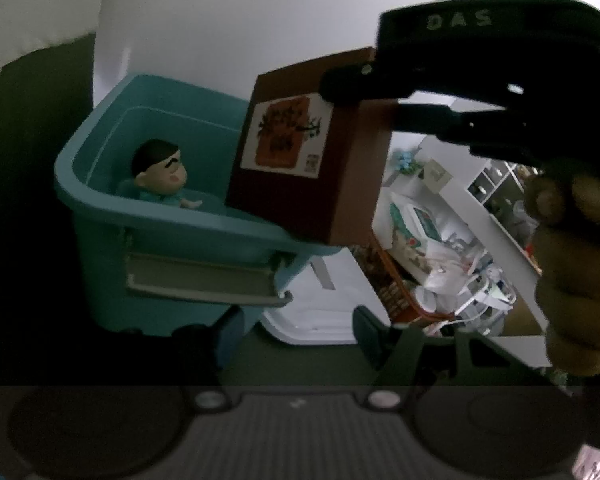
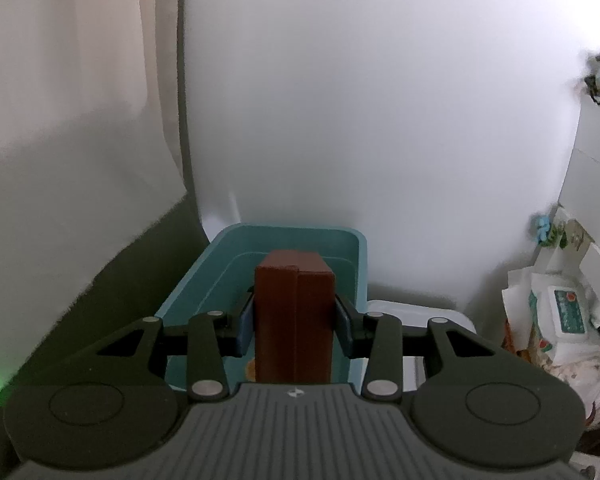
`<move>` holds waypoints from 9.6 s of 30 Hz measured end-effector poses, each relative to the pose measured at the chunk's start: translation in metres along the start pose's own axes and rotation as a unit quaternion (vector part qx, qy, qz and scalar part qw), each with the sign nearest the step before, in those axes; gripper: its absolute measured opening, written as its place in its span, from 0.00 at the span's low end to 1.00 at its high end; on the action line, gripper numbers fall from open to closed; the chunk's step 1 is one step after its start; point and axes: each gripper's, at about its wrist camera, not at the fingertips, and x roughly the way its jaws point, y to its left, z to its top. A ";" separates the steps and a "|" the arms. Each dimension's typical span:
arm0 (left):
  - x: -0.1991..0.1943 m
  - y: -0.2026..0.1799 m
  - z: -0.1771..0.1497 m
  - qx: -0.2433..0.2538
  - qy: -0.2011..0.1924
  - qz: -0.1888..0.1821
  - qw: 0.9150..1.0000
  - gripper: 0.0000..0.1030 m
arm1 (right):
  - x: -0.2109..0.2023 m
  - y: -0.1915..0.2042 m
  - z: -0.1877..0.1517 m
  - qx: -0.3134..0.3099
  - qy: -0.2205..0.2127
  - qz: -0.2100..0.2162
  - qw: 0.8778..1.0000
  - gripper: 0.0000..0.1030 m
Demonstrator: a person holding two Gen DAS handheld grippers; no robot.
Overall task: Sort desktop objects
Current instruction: 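Lower the brown box into the teal bin with the right gripper, then open the right gripper to release the brown box in the bin, then move the right gripper toward the white lidded plastic box, then lower the right gripper onto the rim of the white box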
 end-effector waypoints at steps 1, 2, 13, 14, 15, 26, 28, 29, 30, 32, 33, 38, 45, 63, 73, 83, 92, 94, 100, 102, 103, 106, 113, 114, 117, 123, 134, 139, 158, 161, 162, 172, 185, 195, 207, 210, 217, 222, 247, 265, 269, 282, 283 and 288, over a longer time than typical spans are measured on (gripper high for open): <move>0.000 0.000 0.000 -0.001 0.000 0.001 1.000 0.62 | 0.001 0.001 0.000 -0.004 0.000 -0.001 1.000 0.43; -0.001 0.001 0.000 -0.003 0.000 0.001 1.000 0.62 | 0.002 0.002 0.001 -0.006 0.001 -0.001 1.000 0.43; -0.002 0.008 0.002 -0.016 0.000 0.005 1.000 0.62 | 0.020 0.005 0.006 -0.009 0.011 -0.004 1.000 0.44; -0.002 0.009 0.002 -0.016 0.000 0.005 1.000 0.62 | 0.021 0.005 0.006 -0.006 0.012 -0.003 1.000 0.44; -0.002 0.009 0.002 -0.015 0.001 0.005 1.000 0.63 | 0.023 0.004 0.006 -0.004 0.014 -0.003 1.000 0.44; 0.002 0.015 0.004 -0.020 0.005 0.013 1.000 0.63 | 0.044 0.005 0.007 -0.001 0.035 -0.005 0.999 0.44; 0.003 0.015 0.004 -0.020 0.007 0.013 1.000 0.63 | 0.046 0.005 0.007 0.004 0.038 -0.005 0.999 0.44; 0.003 0.016 0.004 -0.021 0.008 0.013 1.000 0.63 | 0.047 0.004 0.006 0.005 0.040 -0.005 0.999 0.44; 0.003 0.016 0.004 -0.021 0.009 0.012 1.000 0.63 | 0.048 0.004 0.006 0.006 0.041 -0.004 0.999 0.44; 0.003 0.016 0.004 -0.023 0.009 0.011 1.000 0.63 | 0.049 0.005 0.005 -0.003 0.042 -0.007 0.999 0.44; 0.003 0.017 0.004 -0.024 0.009 0.010 1.000 0.63 | 0.050 0.006 0.004 -0.005 0.042 -0.007 0.999 0.44; 0.003 0.019 0.005 -0.031 0.011 0.010 0.999 0.64 | 0.056 0.003 0.002 0.008 0.053 -0.004 0.999 0.44; 0.004 0.017 0.003 -0.024 0.011 0.017 1.000 0.64 | 0.072 -0.003 0.006 0.010 0.079 0.004 0.997 0.44; 0.015 0.023 0.004 -0.025 0.021 0.025 0.999 0.64 | 0.125 0.016 -0.012 -0.067 0.185 -0.012 0.980 0.43; 0.021 0.023 0.005 -0.023 0.026 0.026 0.999 0.64 | 0.123 0.017 -0.010 -0.059 0.205 -0.051 0.976 0.45; 0.026 0.020 0.007 -0.015 0.026 0.024 0.999 0.64 | 0.103 0.004 -0.005 -0.028 0.189 -0.040 0.981 0.62; 0.017 0.015 0.004 -0.006 0.017 0.032 0.999 0.64 | 0.058 -0.005 0.008 -0.028 0.167 -0.019 0.985 0.62; 0.016 0.017 0.001 0.001 0.018 0.032 0.999 0.64 | 0.045 -0.011 0.010 -0.025 0.163 -0.013 0.986 0.62; 0.020 0.004 -0.005 0.018 0.020 0.034 0.999 0.64 | 0.004 -0.035 0.012 -0.009 0.141 0.003 0.990 0.62; 0.021 0.000 -0.007 0.023 0.020 0.033 0.999 0.64 | -0.006 -0.042 0.010 0.000 0.134 0.009 0.991 0.62; 0.022 -0.001 -0.008 0.026 0.021 0.034 0.999 0.64 | -0.013 -0.047 0.009 0.005 0.130 0.011 0.991 0.62; 0.024 -0.005 -0.010 0.031 0.024 0.033 0.999 0.64 | -0.033 -0.062 0.003 0.019 0.119 0.015 0.993 0.62; 0.028 -0.013 -0.015 0.042 0.023 0.034 0.998 0.64 | -0.069 -0.091 -0.018 0.050 0.098 0.016 0.994 0.63; 0.028 -0.014 -0.016 0.045 0.023 0.034 0.998 0.64 | -0.072 -0.095 -0.022 0.056 0.096 0.016 0.994 0.63; 0.029 -0.017 -0.018 0.050 0.024 0.034 0.998 0.64 | -0.078 -0.104 -0.032 0.063 0.091 0.014 0.994 0.63; 0.031 -0.019 -0.021 0.051 0.022 0.036 0.998 0.64 | -0.085 -0.119 -0.054 0.073 0.076 0.015 0.994 0.65; 0.037 -0.020 -0.027 0.061 0.030 0.050 0.996 0.64 | -0.084 -0.139 -0.114 0.110 0.036 0.036 0.993 0.70; 0.045 -0.019 -0.030 0.059 0.034 0.062 0.996 0.64 | -0.071 -0.150 -0.153 0.155 0.014 0.038 0.987 0.70; 0.078 -0.025 -0.040 0.073 0.046 0.067 0.994 0.64 | -0.027 -0.168 -0.183 0.188 0.042 0.022 0.981 0.70; 0.079 -0.024 -0.040 0.072 0.047 0.064 0.994 0.64 | -0.018 -0.175 -0.188 0.198 0.050 0.017 0.979 0.70; 0.079 -0.024 -0.040 0.070 0.048 0.064 0.994 0.64 | -0.015 -0.177 -0.189 0.204 0.051 0.016 0.978 0.70; 0.083 -0.023 -0.041 0.073 0.048 0.061 0.994 0.66 | 0.017 -0.200 -0.202 0.241 0.041 0.007 0.970 0.84; 0.079 -0.013 -0.038 0.062 0.041 0.072 0.995 0.66 | 0.053 -0.235 -0.202 0.340 0.035 0.001 0.940 0.88; 0.085 -0.010 -0.039 0.057 0.047 0.070 0.995 0.66 | 0.076 -0.242 -0.201 0.368 0.043 0.009 0.929 0.88; 0.094 -0.007 -0.039 0.046 0.051 0.069 0.995 0.66 | 0.099 -0.250 -0.210 0.392 0.058 0.013 0.918 0.88; 0.098 -0.007 -0.040 0.047 0.055 0.067 0.995 0.66 | 0.101 -0.250 -0.214 0.399 0.060 0.022 0.915 0.85; 0.097 -0.007 -0.040 0.050 0.056 0.069 0.995 0.66 | 0.097 -0.244 -0.208 0.377 0.054 0.023 0.925 0.65; 0.093 -0.007 -0.039 0.050 0.050 0.069 0.995 0.66 | 0.087 -0.242 -0.208 0.382 0.046 0.022 0.923 0.60; 0.080 -0.021 -0.037 0.074 0.041 0.060 0.995 0.66 | 0.006 -0.226 -0.193 0.352 0.039 0.030 0.935 0.40; 0.079 -0.025 -0.044 0.080 0.068 0.042 0.994 0.66 | -0.043 -0.216 -0.234 0.392 0.083 -0.012 0.916 0.46; 0.082 -0.025 -0.047 0.083 0.078 0.041 0.993 0.66 | -0.034 -0.218 -0.247 0.400 0.112 -0.029 0.909 0.50; 0.086 -0.023 -0.050 0.086 0.077 0.045 0.992 0.66 | -0.023 -0.216 -0.251 0.384 0.130 -0.027 0.914 0.63; 0.086 -0.023 -0.050 0.086 0.078 0.045 0.992 0.66 | -0.021 -0.216 -0.251 0.384 0.130 -0.025 0.914 0.64; 0.088 -0.022 -0.050 0.083 0.079 0.046 0.992 0.66 | -0.014 -0.220 -0.252 0.388 0.120 -0.025 0.913 0.77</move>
